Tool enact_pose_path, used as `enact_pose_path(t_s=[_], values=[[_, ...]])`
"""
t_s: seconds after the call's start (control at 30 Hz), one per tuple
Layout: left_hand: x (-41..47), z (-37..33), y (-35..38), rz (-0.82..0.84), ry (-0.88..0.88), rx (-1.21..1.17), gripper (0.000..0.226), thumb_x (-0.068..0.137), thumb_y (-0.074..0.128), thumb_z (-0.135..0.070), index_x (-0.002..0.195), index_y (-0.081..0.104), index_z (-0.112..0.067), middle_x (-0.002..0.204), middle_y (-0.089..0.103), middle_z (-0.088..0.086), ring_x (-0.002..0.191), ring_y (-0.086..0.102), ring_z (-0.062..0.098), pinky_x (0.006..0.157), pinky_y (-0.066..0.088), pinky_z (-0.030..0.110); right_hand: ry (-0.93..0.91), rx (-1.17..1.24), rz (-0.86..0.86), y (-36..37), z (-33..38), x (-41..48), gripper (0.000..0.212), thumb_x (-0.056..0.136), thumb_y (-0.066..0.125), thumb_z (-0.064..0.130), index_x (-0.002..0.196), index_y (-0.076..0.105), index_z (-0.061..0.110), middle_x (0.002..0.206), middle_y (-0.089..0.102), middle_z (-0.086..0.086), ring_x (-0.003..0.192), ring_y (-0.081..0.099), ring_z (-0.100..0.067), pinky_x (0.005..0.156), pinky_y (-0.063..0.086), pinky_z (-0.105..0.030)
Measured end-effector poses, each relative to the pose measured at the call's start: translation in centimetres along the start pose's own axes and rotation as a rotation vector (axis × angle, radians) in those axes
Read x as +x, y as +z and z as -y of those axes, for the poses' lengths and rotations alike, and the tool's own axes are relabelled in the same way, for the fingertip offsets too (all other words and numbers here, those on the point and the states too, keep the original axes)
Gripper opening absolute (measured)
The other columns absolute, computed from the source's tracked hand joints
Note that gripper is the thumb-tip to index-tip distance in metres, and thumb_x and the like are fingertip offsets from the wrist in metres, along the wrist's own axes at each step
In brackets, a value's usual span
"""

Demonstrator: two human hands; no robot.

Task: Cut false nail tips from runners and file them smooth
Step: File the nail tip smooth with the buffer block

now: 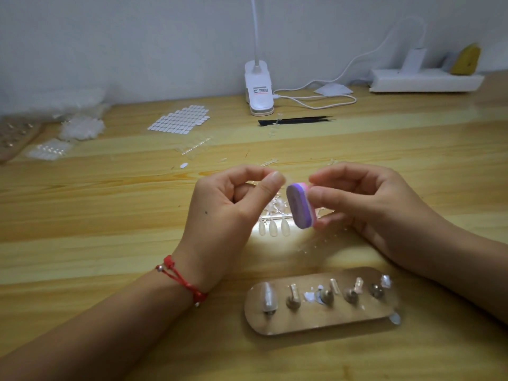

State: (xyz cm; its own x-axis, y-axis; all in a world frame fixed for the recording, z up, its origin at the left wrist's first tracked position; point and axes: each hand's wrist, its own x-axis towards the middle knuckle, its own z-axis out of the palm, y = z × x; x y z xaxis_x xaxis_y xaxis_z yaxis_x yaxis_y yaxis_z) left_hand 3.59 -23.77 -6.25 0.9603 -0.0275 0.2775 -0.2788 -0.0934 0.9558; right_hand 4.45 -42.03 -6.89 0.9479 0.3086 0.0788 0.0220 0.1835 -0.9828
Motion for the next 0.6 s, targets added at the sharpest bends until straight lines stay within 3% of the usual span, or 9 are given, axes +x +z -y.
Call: enact_pose_path(t_s=[0.13,0.33,0.6], values=[[-0.13,0.01,0.07,0.018,-0.006,-0.006,0.017,0.073,0.065,-0.031,0.076,0.069,-0.014,0.041,0.028,-0.010,0.037,0.021,0.004,0.038,0.022,0.012,0.007,-0.063,0.080,0.03,-0.09,-0.10,0.039,0.064,0.081,0.023,0.102,0.076,0.022,0.098,0.075,-0.004,0.081,0.073,-0.021,0.067,0.057,-0.023],[-0.14,0.09,0.11,0.018,-0.004,-0.007,0.013,0.076,0.066,-0.028,0.075,0.069,-0.015,0.040,0.029,-0.012,0.036,0.021,0.003,0.038,0.022,0.011,0.008,-0.026,0.040,0.00,-0.20,-0.01,0.029,0.063,0.077,0.029,0.091,0.079,0.024,0.086,0.076,-0.006,0.075,0.074,-0.018,0.066,0.057,-0.022],[-0.29,0.24,0.23,0.118,-0.044,0.046,0.011,0.085,0.065,-0.016,0.078,0.069,-0.008,0.043,0.026,-0.009,0.037,0.019,0.004,0.038,0.020,0.012,-0.016,0.061,-0.028,-0.22,-0.15,0.16,0.023,0.062,0.080,0.022,0.085,0.080,0.021,0.081,0.076,-0.006,0.072,0.073,-0.017,0.063,0.057,-0.022]])
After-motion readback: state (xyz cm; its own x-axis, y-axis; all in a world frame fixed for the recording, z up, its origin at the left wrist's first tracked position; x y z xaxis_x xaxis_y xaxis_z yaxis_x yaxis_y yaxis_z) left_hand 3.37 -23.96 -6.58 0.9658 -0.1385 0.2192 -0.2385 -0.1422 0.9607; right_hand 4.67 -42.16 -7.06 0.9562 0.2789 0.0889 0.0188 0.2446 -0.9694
